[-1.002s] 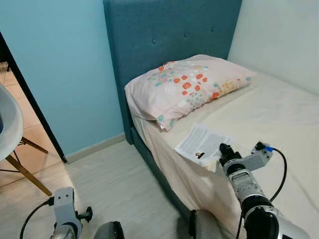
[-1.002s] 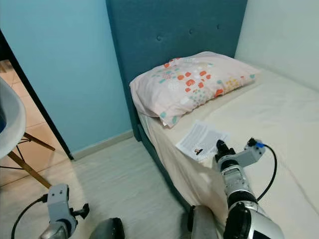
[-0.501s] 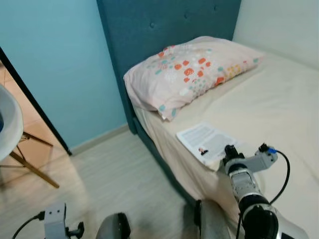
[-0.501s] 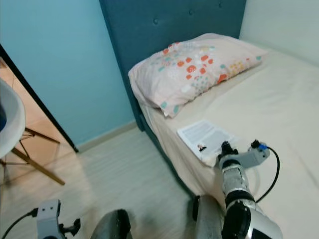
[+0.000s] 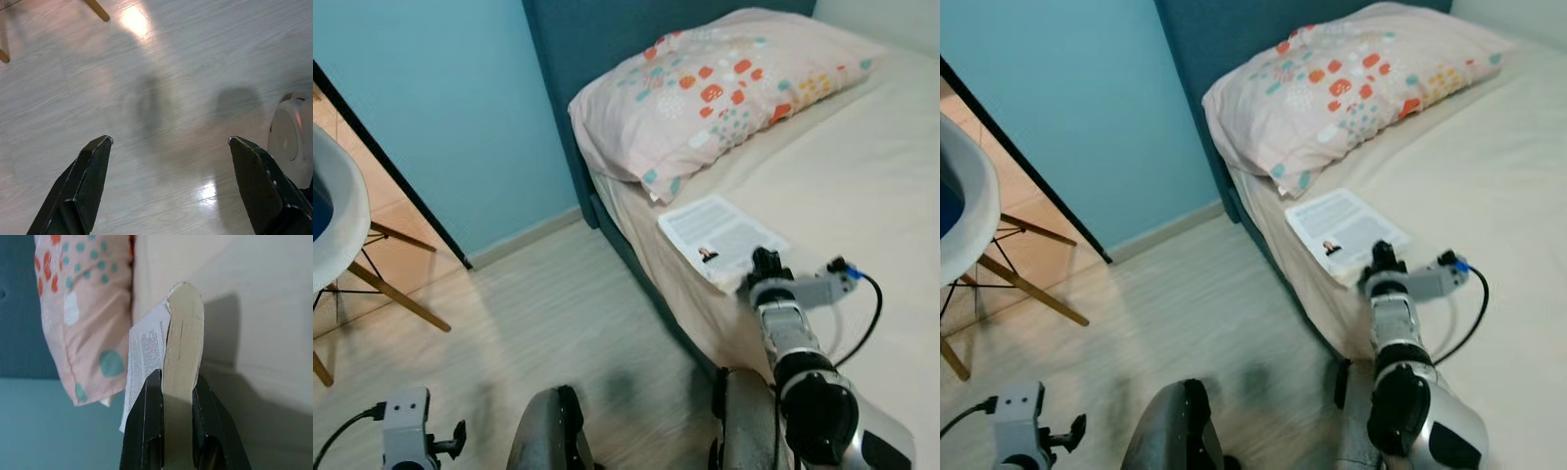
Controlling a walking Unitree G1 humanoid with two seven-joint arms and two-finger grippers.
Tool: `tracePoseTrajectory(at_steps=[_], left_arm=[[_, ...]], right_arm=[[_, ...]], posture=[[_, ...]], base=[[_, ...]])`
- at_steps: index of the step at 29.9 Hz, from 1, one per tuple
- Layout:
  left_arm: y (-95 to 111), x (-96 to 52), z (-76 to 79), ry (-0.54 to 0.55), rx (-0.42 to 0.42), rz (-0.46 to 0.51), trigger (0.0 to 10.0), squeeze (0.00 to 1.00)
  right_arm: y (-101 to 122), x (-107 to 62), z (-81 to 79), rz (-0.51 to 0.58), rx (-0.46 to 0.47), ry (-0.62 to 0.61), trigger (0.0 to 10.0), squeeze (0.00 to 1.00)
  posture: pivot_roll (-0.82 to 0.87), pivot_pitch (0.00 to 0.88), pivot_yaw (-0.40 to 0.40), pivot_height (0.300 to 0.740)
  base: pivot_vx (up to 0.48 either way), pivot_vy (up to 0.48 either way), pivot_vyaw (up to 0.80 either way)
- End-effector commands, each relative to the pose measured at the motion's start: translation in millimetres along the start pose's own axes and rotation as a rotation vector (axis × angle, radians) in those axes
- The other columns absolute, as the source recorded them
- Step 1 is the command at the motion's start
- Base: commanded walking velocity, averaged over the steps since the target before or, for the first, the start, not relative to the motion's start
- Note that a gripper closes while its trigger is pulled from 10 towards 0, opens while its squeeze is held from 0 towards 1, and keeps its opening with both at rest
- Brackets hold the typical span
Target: Clean up the room
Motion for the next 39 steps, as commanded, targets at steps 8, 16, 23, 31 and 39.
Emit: tracePoseTrajectory(at_steps=[8, 16, 23, 31, 39], left_arm=[[-7.8, -6.7, -4.8, 0.013, -0.01, -0.026, 10.0, 0.0], [-9.7, -7.2, -5.0, 0.016, -0.018, -0.038, 10.0, 0.0], [-13.2, -7.6, -7.7, 0.028, -0.021, -0.059, 10.0, 0.0], [-13.4, -4.2, -3.6, 0.035, -0.034, -0.068, 10.0, 0.0], [-0.9, 13.6, 13.5, 0.042, -0.075, -0.053, 10.0, 0.0]], right_arm=[[16.5, 5.8, -8.4, 0.037, -0.003, 0.027, 10.0, 0.0], [35.5, 5.8, -1.3, 0.088, 0.0, 0.012, 10.0, 0.0], [42.5, 2.6, 9.6, 0.102, -0.011, -0.011, 10.0, 0.0], [44.0, 4.6, 6.4, 0.094, -0.026, -0.009, 10.0, 1.0], [70.4, -0.7, 22.3, 0.147, -0.072, -0.033, 10.0, 1.0]], posture=[[0.16, 0.299, 0.131, 0.52], [0.15, 0.288, 0.131, 0.52], [0.14, 0.268, 0.129, 0.52], [0.13, 0.231, 0.115, 0.52], [0.1, 0.138, 0.073, 0.52]], base=[[0.0, 0.0, 0.0], [0.0, 0.0, 0.0], [0.0, 0.0, 0.0], [0.0, 0.0, 0.0], [0.0, 0.0, 0.0]])
Point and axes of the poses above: a point about 5 cm out from each wrist's last joint towards the gripper, its own x axis pointing out of the wrist towards the gripper, its own y axis along the axis of the wrist's last joint, z = x × y, the point moved 5 cm from there along x, pointing out of the wrist towards the gripper, and after that the axes turned 6 degrees about -x, right-handed, at the moved point
